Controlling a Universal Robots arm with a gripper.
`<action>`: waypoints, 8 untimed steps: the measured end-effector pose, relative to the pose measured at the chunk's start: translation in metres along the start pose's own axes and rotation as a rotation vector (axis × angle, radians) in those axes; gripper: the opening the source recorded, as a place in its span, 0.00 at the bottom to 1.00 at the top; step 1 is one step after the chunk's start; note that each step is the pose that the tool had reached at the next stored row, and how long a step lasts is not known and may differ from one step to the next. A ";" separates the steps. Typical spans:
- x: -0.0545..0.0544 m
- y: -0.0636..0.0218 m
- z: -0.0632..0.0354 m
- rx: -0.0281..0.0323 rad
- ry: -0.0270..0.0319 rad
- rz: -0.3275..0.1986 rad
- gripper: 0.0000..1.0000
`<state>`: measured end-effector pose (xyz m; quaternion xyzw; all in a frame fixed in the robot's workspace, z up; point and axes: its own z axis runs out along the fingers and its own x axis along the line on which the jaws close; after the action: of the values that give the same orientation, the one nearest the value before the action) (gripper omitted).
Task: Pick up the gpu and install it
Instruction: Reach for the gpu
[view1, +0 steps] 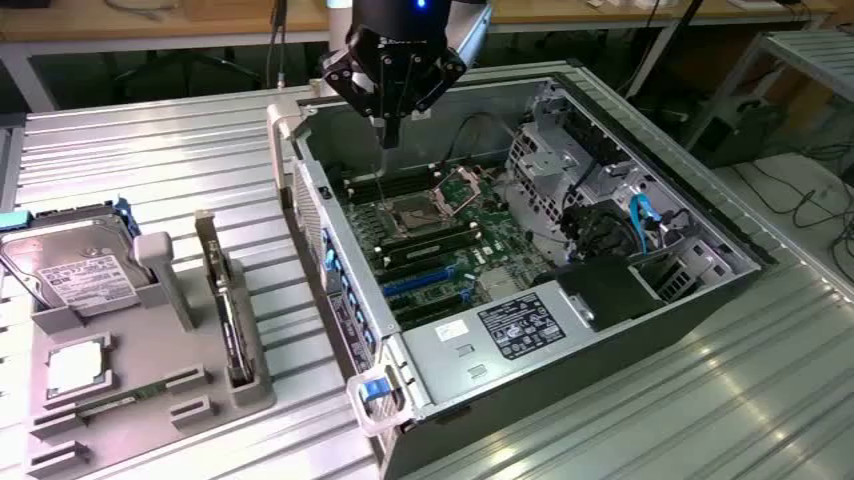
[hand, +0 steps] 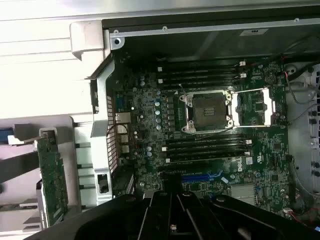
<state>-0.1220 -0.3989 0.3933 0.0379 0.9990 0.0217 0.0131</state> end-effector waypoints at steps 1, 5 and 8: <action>0.002 -0.0003 -0.0001 0.0000 0.0001 0.000 0.11; 0.006 -0.0008 -0.0002 0.0000 0.0000 0.000 0.11; 0.010 -0.0015 -0.0003 0.0000 0.0000 0.000 0.11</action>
<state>-0.1319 -0.3997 0.3933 0.0378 0.9990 0.0217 0.0131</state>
